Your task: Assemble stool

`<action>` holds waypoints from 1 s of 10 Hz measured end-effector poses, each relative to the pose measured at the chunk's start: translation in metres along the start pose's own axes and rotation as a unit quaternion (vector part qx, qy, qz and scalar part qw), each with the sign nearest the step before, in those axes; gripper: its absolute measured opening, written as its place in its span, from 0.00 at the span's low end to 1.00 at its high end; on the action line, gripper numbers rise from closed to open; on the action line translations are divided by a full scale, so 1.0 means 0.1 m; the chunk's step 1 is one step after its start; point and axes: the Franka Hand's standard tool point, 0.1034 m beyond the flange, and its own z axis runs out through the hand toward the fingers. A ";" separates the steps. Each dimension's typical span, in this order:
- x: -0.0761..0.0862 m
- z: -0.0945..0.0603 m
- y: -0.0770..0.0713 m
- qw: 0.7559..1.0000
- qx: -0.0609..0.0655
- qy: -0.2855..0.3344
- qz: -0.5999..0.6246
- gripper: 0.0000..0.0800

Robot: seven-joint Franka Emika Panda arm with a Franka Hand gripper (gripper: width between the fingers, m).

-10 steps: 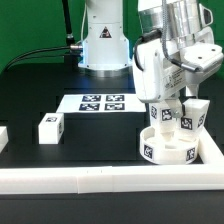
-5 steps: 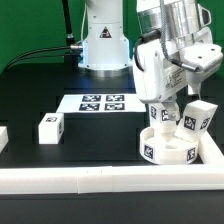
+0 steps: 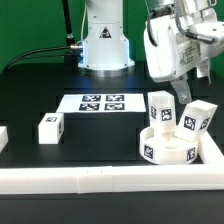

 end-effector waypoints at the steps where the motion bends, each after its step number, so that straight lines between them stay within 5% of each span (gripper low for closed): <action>1: 0.00 0.00 0.00 0.999 0.000 0.000 -0.053 0.81; 4: 0.06 -0.01 0.00 0.971 -0.014 -0.001 -0.241 0.81; 6: 0.02 -0.05 0.00 0.929 -0.024 -0.005 -0.368 0.81; 10: 0.03 -0.05 -0.02 0.878 -0.026 -0.002 -0.478 0.81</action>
Offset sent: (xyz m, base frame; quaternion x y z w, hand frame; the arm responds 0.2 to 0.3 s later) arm -0.0091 0.0031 0.0068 -0.0204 -0.0199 -0.3060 0.9516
